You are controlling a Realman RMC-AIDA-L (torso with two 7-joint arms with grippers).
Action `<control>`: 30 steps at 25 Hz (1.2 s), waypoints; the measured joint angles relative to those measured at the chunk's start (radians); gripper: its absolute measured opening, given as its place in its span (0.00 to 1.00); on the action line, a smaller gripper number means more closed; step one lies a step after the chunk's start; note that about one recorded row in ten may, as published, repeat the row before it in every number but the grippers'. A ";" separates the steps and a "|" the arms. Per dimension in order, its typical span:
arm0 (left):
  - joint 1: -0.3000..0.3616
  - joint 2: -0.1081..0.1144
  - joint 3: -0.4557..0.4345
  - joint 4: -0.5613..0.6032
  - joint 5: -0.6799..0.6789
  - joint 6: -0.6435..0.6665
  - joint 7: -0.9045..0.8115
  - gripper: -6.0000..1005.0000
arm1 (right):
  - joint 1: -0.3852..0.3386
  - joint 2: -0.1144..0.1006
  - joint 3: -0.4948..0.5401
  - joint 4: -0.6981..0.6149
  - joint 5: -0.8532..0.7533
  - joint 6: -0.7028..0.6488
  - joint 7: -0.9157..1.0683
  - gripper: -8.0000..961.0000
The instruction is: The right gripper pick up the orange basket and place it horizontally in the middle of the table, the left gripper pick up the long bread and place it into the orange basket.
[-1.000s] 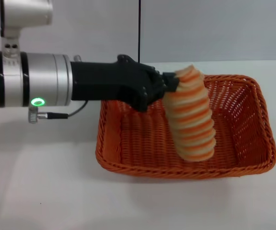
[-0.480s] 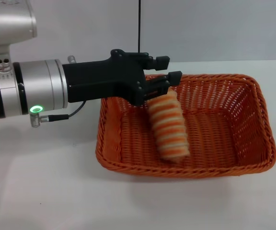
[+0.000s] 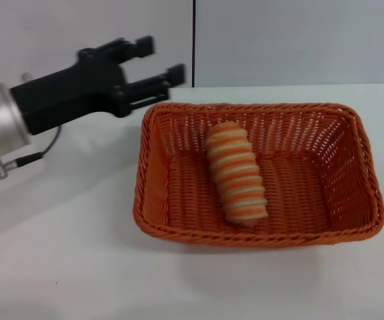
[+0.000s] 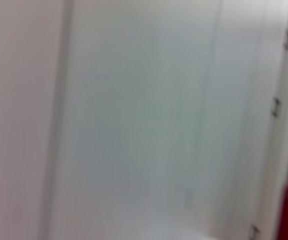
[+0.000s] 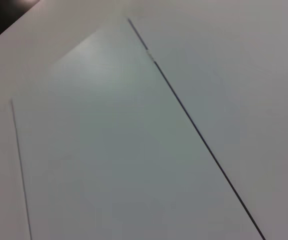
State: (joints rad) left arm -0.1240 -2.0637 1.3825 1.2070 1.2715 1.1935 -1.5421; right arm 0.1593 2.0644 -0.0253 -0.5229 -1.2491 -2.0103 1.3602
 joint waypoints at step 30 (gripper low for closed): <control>0.011 0.003 -0.588 -0.835 -0.274 0.325 0.850 0.78 | 0.107 0.010 0.140 0.144 0.039 0.137 -0.410 0.46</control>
State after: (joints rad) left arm -0.1135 -2.0606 0.7944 0.3723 0.9977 1.5184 -0.6919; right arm 0.2660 2.0744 0.1149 -0.3784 -1.2100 -1.8731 0.9504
